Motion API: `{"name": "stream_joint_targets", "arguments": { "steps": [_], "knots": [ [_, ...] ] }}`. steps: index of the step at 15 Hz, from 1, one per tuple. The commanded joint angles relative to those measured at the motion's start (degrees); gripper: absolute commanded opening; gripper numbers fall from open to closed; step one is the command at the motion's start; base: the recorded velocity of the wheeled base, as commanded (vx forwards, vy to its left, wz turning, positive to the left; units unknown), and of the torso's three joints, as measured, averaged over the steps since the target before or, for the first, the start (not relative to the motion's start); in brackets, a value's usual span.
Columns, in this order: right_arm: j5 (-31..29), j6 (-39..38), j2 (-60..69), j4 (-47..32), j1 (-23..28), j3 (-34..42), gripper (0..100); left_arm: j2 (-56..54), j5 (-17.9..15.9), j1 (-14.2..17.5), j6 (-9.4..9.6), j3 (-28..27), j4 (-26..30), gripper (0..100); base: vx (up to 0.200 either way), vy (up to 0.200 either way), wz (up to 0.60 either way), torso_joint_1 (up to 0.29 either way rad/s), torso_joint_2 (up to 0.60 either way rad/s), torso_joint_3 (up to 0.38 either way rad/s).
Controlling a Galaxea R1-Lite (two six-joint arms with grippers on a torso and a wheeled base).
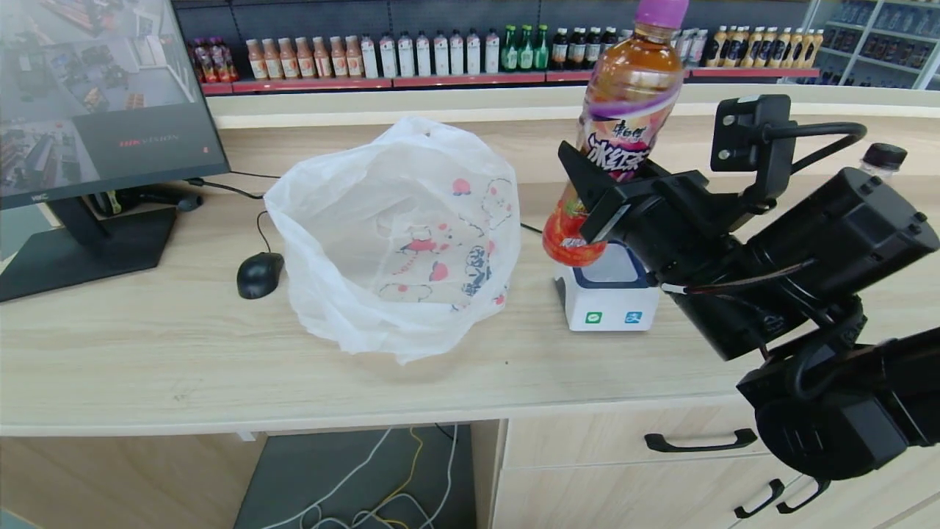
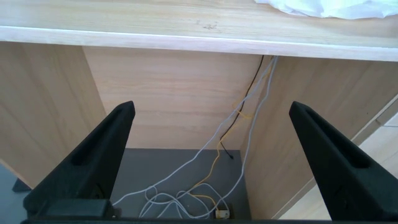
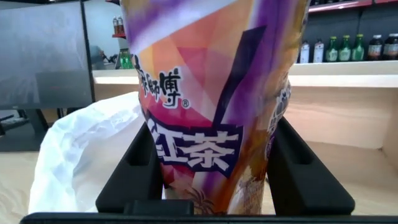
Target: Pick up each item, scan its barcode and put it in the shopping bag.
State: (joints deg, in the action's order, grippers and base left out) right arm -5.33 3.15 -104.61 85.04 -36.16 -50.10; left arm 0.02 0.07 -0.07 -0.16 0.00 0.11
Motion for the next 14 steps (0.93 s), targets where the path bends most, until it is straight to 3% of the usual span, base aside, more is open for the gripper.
{"name": "stream_joint_targets", "arguments": {
  "steps": [1,11,14],
  "knots": [
    [0.1,0.0,-0.2,0.2,0.0,-0.2,0,0.0,0.0,0.1,-0.02,0.0,0.0,100,0.000,0.200,0.00,0.007,0.01,-0.002],
    [-0.2,0.1,-2.0,0.2,0.3,-3.4,0,0.0,0.0,0.1,-0.02,0.0,0.0,100,0.000,0.200,0.00,0.001,0.00,0.003],
    [-0.3,0.2,-4.1,0.0,0.1,-6.1,0,0.0,0.0,0.0,0.07,0.0,0.0,100,0.000,0.000,0.00,0.000,0.00,0.000]
  ]
}}
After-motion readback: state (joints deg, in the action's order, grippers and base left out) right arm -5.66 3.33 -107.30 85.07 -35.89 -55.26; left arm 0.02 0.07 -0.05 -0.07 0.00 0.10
